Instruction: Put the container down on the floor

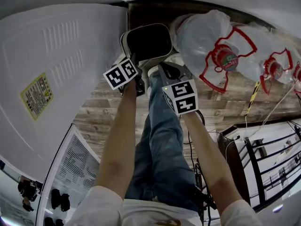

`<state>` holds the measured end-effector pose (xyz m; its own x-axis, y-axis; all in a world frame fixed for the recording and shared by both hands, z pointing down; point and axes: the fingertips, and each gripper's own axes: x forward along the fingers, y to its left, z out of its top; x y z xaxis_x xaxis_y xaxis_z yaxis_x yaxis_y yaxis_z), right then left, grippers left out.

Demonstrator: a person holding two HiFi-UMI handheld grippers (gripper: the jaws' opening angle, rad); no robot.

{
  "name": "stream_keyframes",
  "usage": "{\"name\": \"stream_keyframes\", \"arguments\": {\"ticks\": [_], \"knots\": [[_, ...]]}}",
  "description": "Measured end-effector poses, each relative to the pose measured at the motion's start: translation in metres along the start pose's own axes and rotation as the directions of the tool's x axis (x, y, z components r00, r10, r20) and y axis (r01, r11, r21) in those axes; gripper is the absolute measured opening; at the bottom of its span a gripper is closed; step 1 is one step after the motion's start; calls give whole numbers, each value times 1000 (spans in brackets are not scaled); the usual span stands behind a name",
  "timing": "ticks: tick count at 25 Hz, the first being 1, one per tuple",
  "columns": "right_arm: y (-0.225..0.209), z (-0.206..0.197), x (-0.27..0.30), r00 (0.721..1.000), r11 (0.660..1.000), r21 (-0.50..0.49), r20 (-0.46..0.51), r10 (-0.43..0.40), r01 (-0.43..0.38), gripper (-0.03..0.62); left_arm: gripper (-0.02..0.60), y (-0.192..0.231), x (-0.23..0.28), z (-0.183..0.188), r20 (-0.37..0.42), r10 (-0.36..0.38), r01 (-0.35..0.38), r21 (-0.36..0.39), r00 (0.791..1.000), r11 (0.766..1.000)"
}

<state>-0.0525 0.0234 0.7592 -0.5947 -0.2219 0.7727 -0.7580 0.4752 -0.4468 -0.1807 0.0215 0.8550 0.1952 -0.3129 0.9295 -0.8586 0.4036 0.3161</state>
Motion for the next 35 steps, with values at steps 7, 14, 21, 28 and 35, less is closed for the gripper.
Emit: {"name": "stream_keyframes", "arguments": {"ticks": [7, 14, 21, 28, 35], "knots": [[-9, 0, 0, 1000, 1000, 9, 0, -8, 8, 26, 114, 32, -3, -8, -30, 184, -184, 4, 982, 983], [-7, 3, 1, 1000, 1000, -1, -14, 0, 0, 26, 197, 46, -5, -15, -77, 288, -288, 18, 954, 958], [-3, 6, 6, 1000, 1000, -6, -10, 15, -15, 26, 204, 54, 1, -15, -104, 286, -285, 26, 953, 958], [-3, 3, 5, 1000, 999, -39, -18, 16, -16, 26, 215, 58, -3, -14, -94, 310, -309, 26, 946, 951], [-4, 10, -4, 1000, 999, -48, -4, -4, 4, 26, 221, 50, -13, -9, -31, 314, -313, 35, 949, 949]]}}
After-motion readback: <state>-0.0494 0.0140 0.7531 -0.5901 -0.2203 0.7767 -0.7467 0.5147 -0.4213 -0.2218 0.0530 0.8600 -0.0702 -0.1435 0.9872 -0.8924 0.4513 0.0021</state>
